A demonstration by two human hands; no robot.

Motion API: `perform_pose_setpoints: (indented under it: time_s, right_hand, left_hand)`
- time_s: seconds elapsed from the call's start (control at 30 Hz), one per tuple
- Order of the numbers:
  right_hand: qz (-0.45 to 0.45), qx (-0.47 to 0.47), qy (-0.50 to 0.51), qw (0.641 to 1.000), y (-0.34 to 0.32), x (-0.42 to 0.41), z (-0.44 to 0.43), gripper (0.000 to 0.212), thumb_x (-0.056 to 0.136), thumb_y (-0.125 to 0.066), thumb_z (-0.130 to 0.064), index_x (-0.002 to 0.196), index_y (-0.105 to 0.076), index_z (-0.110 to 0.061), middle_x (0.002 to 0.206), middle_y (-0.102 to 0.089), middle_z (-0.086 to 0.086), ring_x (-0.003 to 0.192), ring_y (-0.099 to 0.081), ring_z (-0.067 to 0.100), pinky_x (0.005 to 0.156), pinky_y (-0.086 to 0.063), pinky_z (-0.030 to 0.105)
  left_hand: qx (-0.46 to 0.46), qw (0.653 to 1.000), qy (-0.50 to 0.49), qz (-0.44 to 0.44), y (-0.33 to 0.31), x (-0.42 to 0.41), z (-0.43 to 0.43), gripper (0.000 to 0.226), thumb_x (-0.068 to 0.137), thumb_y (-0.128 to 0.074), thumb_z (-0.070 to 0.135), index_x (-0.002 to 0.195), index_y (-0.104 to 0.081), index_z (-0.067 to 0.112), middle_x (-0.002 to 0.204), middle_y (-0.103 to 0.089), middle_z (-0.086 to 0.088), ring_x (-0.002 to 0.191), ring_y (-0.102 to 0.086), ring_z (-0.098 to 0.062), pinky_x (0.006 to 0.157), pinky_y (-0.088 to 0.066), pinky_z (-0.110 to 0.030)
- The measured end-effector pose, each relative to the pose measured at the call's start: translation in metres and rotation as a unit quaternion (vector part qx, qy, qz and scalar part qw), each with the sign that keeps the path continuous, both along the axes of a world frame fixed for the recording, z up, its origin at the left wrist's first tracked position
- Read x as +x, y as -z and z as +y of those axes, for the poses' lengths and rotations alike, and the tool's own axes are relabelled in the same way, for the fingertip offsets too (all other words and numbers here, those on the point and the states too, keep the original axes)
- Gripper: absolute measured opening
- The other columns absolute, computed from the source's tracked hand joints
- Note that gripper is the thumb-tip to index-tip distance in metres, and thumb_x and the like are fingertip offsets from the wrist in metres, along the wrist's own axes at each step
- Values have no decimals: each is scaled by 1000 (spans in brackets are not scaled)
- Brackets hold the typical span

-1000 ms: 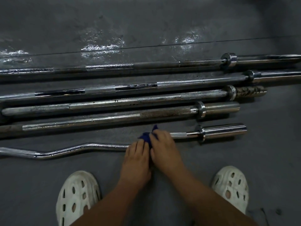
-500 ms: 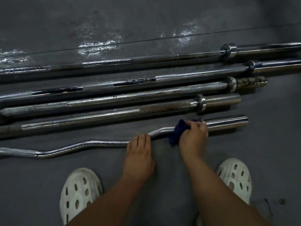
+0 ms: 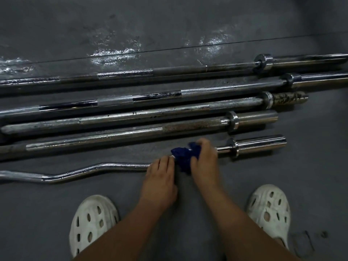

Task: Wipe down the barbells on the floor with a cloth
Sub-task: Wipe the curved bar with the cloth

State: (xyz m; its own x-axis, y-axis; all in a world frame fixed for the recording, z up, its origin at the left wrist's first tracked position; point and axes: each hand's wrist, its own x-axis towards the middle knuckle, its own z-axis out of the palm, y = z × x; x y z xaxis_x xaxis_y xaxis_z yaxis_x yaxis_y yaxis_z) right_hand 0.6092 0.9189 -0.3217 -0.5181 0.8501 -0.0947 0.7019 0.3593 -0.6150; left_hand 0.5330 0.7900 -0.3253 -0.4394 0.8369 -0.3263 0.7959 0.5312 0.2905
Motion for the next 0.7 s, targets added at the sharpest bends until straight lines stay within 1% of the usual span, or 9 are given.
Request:
perform_pose_setpoints:
  time_s: [0.1,0.17,0.23,0.27,0.33,0.4,0.47,0.57,0.7]
  right_hand:
    - [15,28,142,989,-4,-1,14,22,84,-60,2,102,-61,-12,115,-41,-2,101,-53,19,90,-38,14]
    - [10,22,204,979,-5,-1,19,19,90,-59,-2,106,-66,-9,117,-40,-2,100,-51,15,85,-32,-1]
    - [6,9,239,971,-3,-9,10,21,94,-56,-7,111,-68,-5,117,-45,4,102,-50,16,85,-29,-2]
    - [-12,24,196,980,-2,-14,-1,24,95,-54,-15,112,-68,-6,119,-50,7,107,-50,21,92,-32,7]
    - [-43,60,-7,997,0,-21,-33,30,93,-48,-30,108,-69,-15,121,-57,8,115,-50,26,106,-37,34]
    - [-55,105,-170,978,10,-12,-28,32,90,-46,-30,106,-71,-20,121,-62,5,115,-54,24,107,-39,41]
    - [-61,134,-152,977,20,5,3,32,87,-49,-24,108,-72,-16,121,-64,8,111,-59,28,100,-44,40]
    - [-104,96,49,989,24,21,13,32,87,-57,-18,115,-69,-9,130,-59,14,121,-53,36,105,-42,46]
    - [-87,149,-169,970,23,21,1,44,80,-68,-16,123,-64,-15,132,-56,10,126,-49,32,110,-37,46]
  left_hand:
    - [-2,1000,4,-13,-2,-5,0,78,67,-54,26,142,-45,5,137,-47,-13,121,-48,-30,107,-43,-41]
    - [-11,1000,9,-18,-3,-5,1,79,71,-56,27,145,-40,6,140,-43,-12,124,-44,-29,110,-39,-40]
    - [-12,1000,9,-17,-4,-3,2,80,72,-55,30,147,-38,6,141,-41,-11,125,-42,-29,111,-37,-40]
    - [-11,1000,12,-15,-3,-3,1,81,72,-55,32,147,-39,6,141,-41,-12,125,-43,-29,111,-37,-40]
    - [-16,999,39,-9,1,-4,-3,83,75,-52,38,149,-37,6,145,-40,-14,128,-41,-30,113,-34,-43]
    - [-26,998,56,1,3,-4,-9,86,72,-51,36,151,-35,5,150,-37,-15,132,-39,-32,114,-33,-45]
    - [-16,999,39,-3,0,-4,-11,85,65,-45,32,145,-45,1,143,-46,-16,124,-49,-34,109,-42,-46]
    - [4,1000,26,-10,-1,-4,-9,83,64,-42,33,139,-51,0,137,-52,-17,118,-53,-34,105,-46,-45]
    - [-6,999,32,-11,1,-3,-11,89,59,-58,30,142,-47,0,140,-49,-18,121,-49,-34,107,-44,-47]
